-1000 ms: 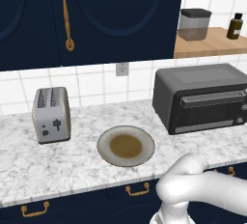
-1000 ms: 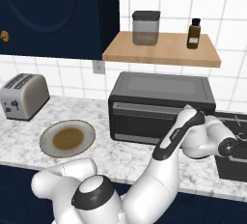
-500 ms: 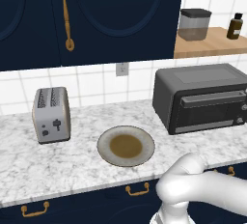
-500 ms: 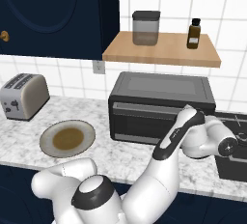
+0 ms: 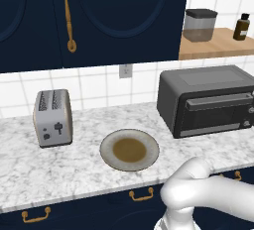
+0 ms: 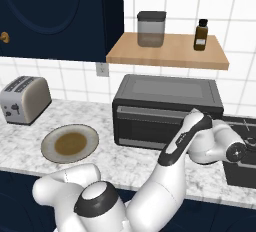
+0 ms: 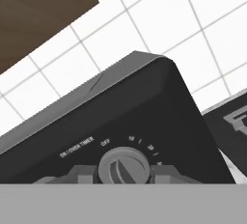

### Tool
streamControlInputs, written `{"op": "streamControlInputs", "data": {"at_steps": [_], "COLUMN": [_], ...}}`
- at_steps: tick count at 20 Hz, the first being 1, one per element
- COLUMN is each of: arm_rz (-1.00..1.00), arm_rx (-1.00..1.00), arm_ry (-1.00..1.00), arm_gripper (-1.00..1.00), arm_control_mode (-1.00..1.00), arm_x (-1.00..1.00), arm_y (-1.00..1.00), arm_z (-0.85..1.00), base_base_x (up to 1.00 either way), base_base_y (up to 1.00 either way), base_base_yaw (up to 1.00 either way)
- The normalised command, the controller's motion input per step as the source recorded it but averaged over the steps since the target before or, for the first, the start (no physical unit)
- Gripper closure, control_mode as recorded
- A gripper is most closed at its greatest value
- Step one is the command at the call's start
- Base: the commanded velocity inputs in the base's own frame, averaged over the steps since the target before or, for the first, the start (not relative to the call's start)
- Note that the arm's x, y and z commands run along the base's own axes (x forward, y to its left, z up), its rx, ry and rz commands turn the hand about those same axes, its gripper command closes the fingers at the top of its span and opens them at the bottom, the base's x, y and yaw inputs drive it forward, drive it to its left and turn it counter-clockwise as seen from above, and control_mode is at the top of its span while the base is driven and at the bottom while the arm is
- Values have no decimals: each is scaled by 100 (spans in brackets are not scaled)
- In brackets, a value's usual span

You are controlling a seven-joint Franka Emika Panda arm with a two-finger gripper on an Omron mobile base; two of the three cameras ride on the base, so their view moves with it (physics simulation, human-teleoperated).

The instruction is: Pick up the kebab skewer and baguette bread, and place them inside the toaster oven. Close the toaster oven door and start by setting the timer.

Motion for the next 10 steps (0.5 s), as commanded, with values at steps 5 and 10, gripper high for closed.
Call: {"op": "streamControlInputs", "data": {"at_steps": [5, 10], "arm_rz": [0, 0], "arm_rx": [0, 10], "arm_ry": [0, -6], "arm_gripper": [100, 100], "arm_control_mode": [-100, -100], "arm_x": [-2, 0], "arm_y": [0, 0], "arm_z": [0, -1], "base_base_x": [0, 0], "base_base_y": [0, 0], "base_base_yaw": [0, 0]}}
